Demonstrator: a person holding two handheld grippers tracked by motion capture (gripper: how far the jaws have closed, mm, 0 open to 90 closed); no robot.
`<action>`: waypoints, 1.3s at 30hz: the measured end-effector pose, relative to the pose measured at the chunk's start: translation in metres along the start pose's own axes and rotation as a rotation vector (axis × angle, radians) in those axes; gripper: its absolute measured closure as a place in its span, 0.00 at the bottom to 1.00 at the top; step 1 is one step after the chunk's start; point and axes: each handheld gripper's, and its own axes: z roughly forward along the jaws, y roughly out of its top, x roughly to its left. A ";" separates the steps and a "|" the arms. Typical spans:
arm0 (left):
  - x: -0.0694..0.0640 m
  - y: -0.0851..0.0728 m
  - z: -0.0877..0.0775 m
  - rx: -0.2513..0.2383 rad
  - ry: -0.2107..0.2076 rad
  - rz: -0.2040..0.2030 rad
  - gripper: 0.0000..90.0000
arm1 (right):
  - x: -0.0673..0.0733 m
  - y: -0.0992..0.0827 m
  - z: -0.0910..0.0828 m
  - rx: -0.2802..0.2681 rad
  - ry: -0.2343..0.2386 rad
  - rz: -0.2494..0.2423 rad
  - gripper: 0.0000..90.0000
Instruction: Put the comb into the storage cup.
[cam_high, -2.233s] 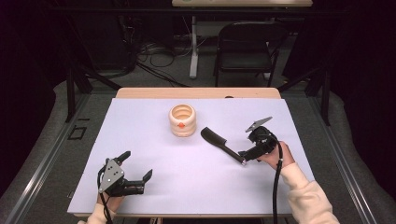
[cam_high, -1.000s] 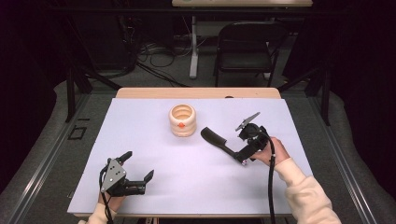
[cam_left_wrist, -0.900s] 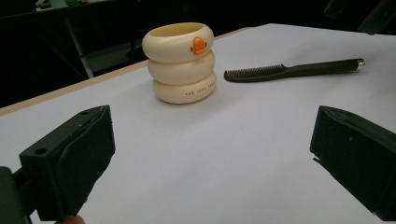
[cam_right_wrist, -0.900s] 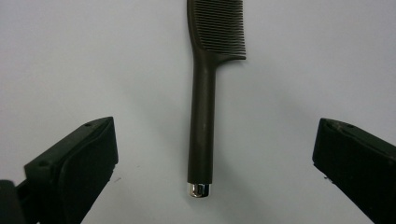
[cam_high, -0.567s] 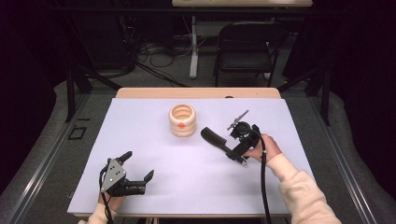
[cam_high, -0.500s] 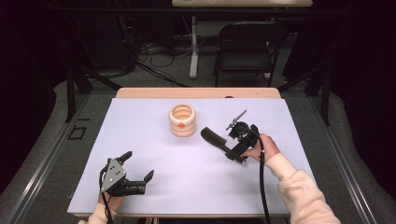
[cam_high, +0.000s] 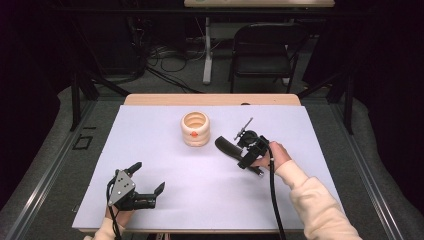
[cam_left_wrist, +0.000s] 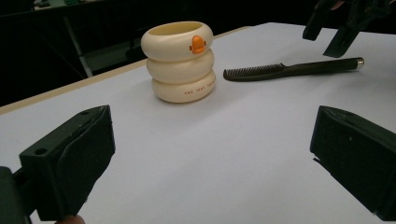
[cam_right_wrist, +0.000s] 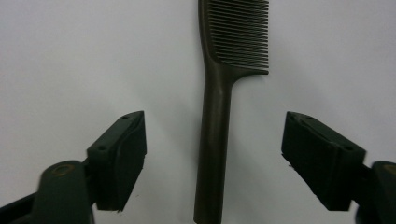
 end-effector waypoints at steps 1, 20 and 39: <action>0.000 0.000 0.000 0.000 0.000 0.001 0.00 | 0.001 0.001 0.001 0.002 0.001 0.001 0.31; 0.000 0.000 0.000 0.003 0.000 0.001 0.00 | -0.002 0.019 0.025 0.126 -0.006 -0.008 0.61; 0.000 0.000 0.000 0.003 0.000 0.000 0.00 | -0.001 0.022 0.040 0.167 -0.021 0.019 0.72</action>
